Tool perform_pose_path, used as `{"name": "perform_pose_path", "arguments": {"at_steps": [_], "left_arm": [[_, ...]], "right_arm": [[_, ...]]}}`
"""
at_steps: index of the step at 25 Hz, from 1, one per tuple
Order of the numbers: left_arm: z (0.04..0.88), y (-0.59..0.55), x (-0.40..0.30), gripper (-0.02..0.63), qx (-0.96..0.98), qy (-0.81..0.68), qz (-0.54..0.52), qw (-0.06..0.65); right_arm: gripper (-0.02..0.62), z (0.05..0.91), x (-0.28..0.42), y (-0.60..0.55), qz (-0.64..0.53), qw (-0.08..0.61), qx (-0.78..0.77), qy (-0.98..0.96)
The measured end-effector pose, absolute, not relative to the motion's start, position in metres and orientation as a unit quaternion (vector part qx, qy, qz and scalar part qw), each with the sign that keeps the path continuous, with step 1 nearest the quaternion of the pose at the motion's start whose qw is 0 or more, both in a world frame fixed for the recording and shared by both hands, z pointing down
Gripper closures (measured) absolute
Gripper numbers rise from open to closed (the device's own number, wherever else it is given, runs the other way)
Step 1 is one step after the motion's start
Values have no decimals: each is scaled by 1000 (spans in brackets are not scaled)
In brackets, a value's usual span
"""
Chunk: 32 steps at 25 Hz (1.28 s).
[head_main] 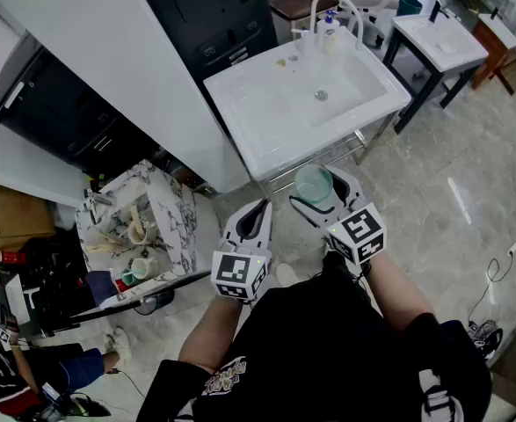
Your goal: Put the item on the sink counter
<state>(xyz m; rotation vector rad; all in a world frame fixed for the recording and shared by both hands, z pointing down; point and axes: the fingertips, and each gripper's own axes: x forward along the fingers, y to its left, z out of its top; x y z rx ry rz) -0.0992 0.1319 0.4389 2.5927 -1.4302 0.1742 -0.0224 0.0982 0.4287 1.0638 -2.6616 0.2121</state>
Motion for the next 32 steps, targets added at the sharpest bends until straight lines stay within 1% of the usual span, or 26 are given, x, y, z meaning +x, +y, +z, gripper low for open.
{"name": "perform_pose_path", "arguments": {"at_steps": [10, 17, 32], "left_arm": [[437, 131, -96, 580, 872, -478, 60, 87], [437, 125, -93, 580, 872, -478, 64, 89], [434, 93, -75, 580, 862, -494, 68, 93]], "right_arm": [[169, 422, -23, 98, 67, 119, 359, -923], [169, 422, -19, 92, 67, 122, 355, -924], [169, 421, -3, 54, 75, 118, 331, -933]]}}
